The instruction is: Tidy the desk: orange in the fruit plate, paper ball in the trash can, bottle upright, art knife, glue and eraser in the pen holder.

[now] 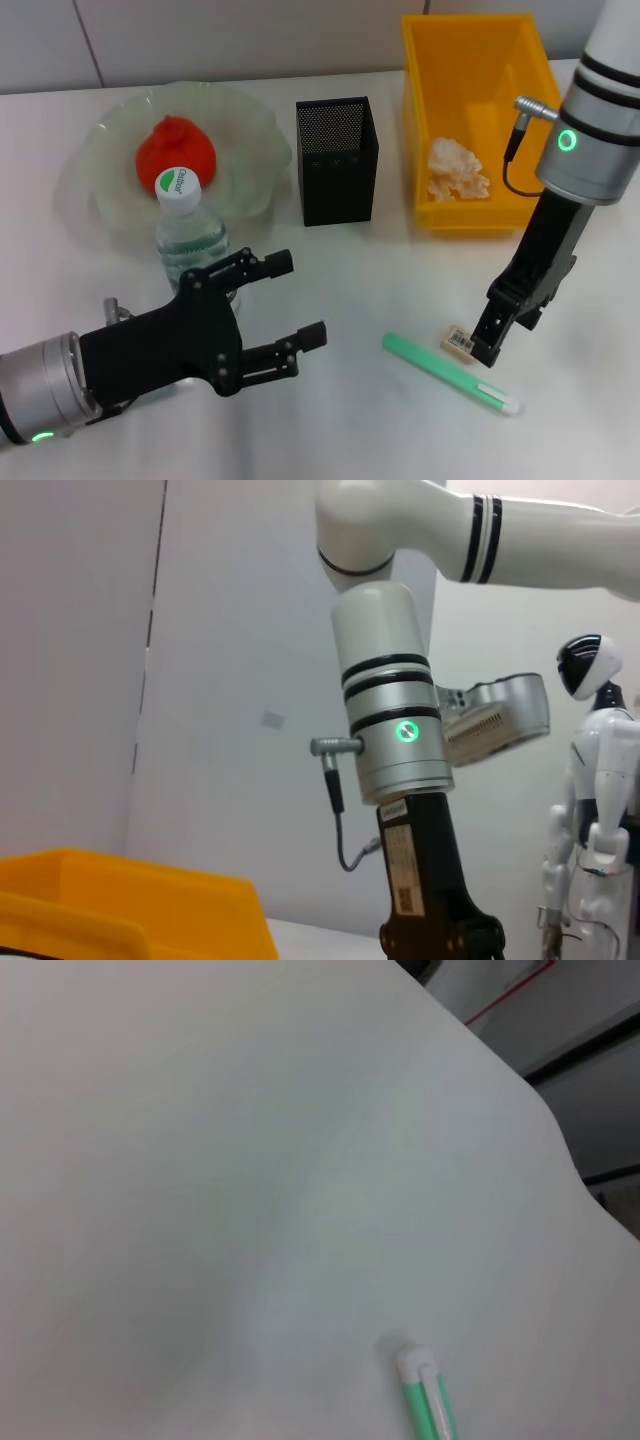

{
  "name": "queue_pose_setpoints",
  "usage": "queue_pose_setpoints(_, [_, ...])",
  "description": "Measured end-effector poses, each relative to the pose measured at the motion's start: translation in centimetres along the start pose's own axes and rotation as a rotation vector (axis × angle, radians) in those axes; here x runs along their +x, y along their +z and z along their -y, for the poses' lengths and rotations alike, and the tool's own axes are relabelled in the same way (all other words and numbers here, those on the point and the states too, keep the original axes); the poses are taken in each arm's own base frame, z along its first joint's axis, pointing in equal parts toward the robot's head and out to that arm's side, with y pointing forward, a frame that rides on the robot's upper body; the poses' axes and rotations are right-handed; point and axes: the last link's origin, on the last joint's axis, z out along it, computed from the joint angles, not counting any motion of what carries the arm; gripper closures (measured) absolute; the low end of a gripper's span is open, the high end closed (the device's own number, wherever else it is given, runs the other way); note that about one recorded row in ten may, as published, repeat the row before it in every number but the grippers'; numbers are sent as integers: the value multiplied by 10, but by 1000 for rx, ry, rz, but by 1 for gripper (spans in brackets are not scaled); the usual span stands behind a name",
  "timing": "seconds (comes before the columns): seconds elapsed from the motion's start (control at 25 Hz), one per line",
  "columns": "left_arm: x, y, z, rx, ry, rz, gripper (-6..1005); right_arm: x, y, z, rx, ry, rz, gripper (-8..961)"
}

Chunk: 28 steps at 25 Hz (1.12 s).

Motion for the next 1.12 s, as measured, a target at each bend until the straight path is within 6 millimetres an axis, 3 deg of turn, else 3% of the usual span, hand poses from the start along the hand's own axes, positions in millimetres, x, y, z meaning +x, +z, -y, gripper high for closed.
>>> queue_pose_setpoints(1.12, [-2, 6, -7, -76, 5, 36, 182, 16, 28, 32, -103, -43, 148, 119])
